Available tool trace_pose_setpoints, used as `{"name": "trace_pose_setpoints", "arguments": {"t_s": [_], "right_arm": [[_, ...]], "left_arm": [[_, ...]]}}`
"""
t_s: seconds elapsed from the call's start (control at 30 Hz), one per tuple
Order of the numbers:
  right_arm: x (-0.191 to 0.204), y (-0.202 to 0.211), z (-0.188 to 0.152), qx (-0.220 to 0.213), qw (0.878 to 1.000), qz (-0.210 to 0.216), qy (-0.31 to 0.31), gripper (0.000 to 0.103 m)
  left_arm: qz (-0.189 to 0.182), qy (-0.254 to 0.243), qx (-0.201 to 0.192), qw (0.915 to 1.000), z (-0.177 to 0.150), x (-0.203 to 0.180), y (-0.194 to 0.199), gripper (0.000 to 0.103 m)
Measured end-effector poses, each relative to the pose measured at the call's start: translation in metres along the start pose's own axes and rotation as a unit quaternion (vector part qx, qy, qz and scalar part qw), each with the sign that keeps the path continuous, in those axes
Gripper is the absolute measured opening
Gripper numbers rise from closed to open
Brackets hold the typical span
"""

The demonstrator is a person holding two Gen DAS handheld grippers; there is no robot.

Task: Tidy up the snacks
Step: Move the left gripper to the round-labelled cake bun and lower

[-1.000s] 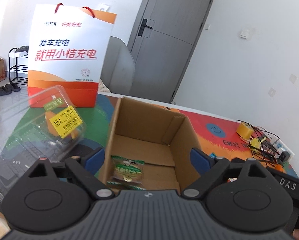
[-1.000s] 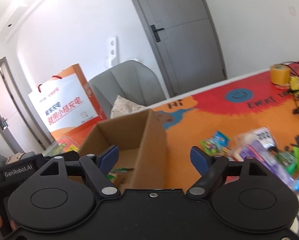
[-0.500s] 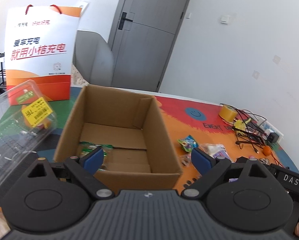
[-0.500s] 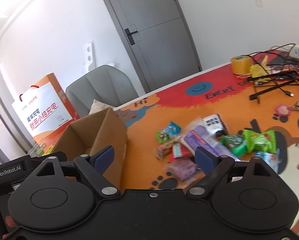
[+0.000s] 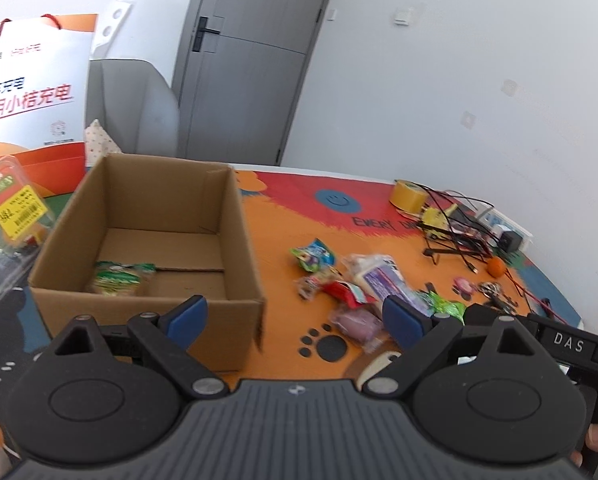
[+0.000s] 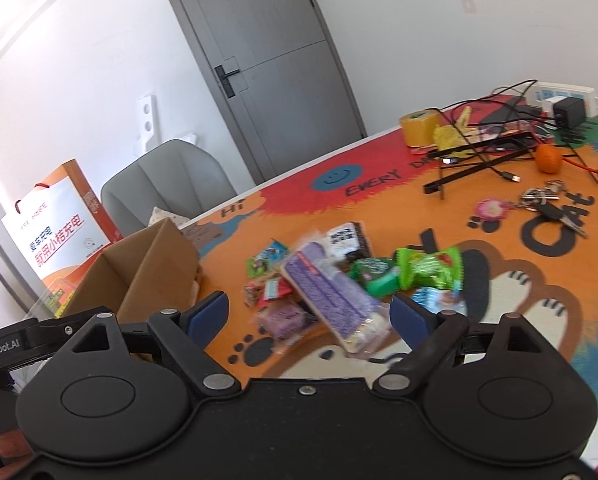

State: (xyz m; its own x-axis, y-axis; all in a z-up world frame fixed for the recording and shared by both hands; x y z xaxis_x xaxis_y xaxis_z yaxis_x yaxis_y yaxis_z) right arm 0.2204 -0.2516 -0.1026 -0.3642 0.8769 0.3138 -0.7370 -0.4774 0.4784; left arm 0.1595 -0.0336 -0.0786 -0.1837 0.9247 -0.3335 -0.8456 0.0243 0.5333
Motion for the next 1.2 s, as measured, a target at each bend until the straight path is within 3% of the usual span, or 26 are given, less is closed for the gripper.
{"name": "trace_pose_setpoints", "arguments": {"t_s": [0.57, 1.2], "right_arm": [[-0.044, 0.018, -0.023, 0.013, 0.999, -0.028, -0.011, 0.088], [-0.063, 0.012, -0.047, 0.039, 0.998, -0.033, -0.027, 0.088]], "left_arm": [[-0.036, -0.053, 0.052, 0.9966, -0.045, -0.051, -0.02, 0.094], [-0.041, -0.142, 0.126, 0.9809, -0.098, -0.081, -0.058, 0.094]]}}
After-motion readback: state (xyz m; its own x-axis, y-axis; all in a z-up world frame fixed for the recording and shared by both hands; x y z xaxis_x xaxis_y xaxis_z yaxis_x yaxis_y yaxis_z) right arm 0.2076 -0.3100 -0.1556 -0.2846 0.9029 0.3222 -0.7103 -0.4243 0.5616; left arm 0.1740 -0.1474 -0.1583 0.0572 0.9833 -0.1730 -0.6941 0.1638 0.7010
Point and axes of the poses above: each gripper's, at about its wrist camera, not at the fingertips, and y roughly against the way its jaws point, x to its left, z to its top, the point moved 9 cm from there along -y, roughly the way its jaws point, and after that the axes turned 6 degrees about y, right-handed, at the moved point
